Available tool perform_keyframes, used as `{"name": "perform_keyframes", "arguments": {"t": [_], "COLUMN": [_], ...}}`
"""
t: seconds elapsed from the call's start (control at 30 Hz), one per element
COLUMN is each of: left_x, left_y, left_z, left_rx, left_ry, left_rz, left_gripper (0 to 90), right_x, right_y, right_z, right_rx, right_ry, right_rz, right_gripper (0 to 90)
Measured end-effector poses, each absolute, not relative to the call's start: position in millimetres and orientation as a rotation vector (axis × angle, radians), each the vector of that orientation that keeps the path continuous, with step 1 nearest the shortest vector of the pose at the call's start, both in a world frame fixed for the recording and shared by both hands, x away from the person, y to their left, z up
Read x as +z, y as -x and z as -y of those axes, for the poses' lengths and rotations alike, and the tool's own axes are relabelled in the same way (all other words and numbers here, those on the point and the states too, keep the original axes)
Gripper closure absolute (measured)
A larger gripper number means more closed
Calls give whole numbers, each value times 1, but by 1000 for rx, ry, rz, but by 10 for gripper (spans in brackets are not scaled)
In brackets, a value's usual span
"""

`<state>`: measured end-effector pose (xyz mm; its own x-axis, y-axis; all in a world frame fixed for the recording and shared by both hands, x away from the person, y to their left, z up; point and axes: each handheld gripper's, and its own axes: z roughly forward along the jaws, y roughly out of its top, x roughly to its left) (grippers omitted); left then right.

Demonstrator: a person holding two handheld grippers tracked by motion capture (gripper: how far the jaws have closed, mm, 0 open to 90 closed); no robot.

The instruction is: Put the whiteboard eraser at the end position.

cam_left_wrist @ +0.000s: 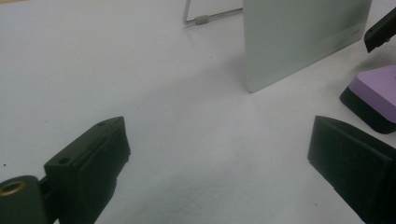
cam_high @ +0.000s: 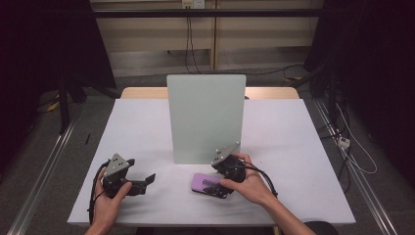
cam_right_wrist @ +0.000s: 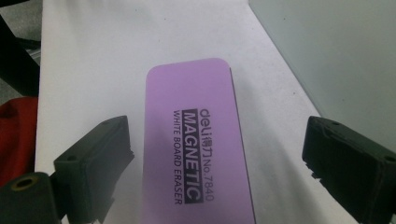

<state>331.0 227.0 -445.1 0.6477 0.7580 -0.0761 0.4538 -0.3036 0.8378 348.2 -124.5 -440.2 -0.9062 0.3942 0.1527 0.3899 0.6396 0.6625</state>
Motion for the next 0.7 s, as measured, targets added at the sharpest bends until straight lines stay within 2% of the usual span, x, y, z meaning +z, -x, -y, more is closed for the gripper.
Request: {"name": "perform_keyframes", "arguments": {"t": [0.7], "left_x": [-445], "left_y": [-334], "left_z": [-226], "left_rx": [412], "left_ry": [-1954], "left_rz": [-956], "left_gripper": [54], "right_x": [-427], "right_y": [-347], "right_z": [151], "right_rx": [1288], "right_ry": [-863], "right_rz": [-2598], "right_gripper": [90]}}
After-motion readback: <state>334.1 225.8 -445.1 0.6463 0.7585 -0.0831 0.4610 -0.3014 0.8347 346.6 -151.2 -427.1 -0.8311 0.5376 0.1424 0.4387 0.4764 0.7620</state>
